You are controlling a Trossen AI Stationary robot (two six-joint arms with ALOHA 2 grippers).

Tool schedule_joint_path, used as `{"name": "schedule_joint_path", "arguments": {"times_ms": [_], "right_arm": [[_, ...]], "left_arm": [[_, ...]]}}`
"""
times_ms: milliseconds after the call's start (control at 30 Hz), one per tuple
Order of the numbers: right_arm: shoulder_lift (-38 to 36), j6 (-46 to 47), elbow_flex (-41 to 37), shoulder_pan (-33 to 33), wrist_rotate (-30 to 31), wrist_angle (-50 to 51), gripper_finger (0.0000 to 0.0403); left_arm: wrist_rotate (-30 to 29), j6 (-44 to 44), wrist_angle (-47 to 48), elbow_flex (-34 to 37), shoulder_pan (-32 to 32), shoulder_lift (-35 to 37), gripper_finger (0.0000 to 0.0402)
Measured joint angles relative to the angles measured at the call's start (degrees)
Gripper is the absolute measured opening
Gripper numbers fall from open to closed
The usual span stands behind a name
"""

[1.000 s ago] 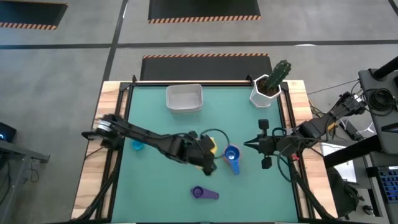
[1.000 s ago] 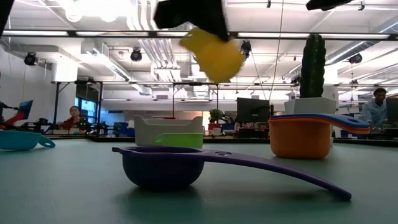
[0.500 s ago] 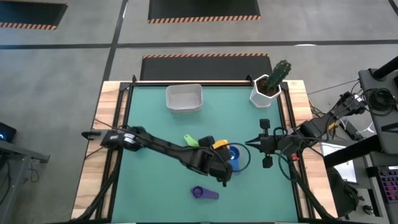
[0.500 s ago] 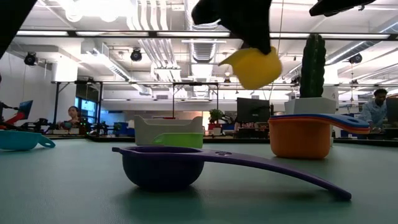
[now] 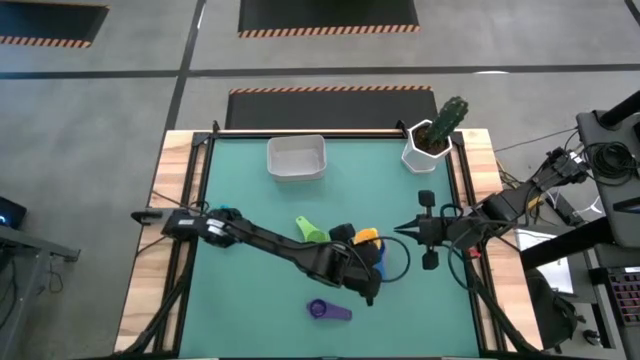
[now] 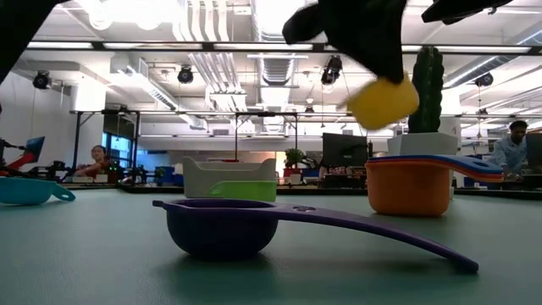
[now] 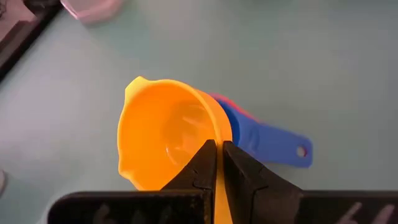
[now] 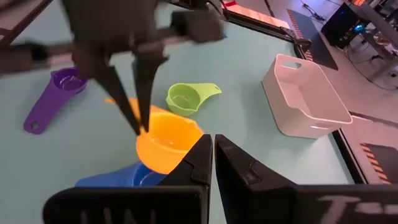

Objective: Nest measuring cups in basket
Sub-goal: Stack the yellow measuring cup on top of the blue measuring cup

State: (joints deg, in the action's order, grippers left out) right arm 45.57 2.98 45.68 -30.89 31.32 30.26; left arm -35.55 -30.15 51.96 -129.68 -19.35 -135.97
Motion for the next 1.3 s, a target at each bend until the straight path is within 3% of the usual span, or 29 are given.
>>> {"name": "schedule_joint_path", "arguments": {"times_ms": [333, 900, 1100, 1300], "right_arm": [[-1.69, 0.94, -0.01, 0.00, 0.20, 1.01, 0.0009], [-1.62, 1.07, -0.13, 0.00, 0.23, 1.20, 0.0009], [-1.62, 1.07, -0.36, 0.00, 0.23, 1.33, 0.0009], [-1.62, 1.07, -0.47, 0.00, 0.22, 1.49, 0.0009]], "left_arm": [[0.09, -0.31, -2.13, 0.06, -0.01, -2.02, 0.0002], [0.02, 3.55, -5.50, 0.13, 0.43, -4.03, 0.0080], [-0.41, 9.86, 6.11, -5.36, -0.33, -3.65, 0.0084], [-3.35, 14.92, 14.67, -4.11, -1.30, -2.08, 0.0077]]}}
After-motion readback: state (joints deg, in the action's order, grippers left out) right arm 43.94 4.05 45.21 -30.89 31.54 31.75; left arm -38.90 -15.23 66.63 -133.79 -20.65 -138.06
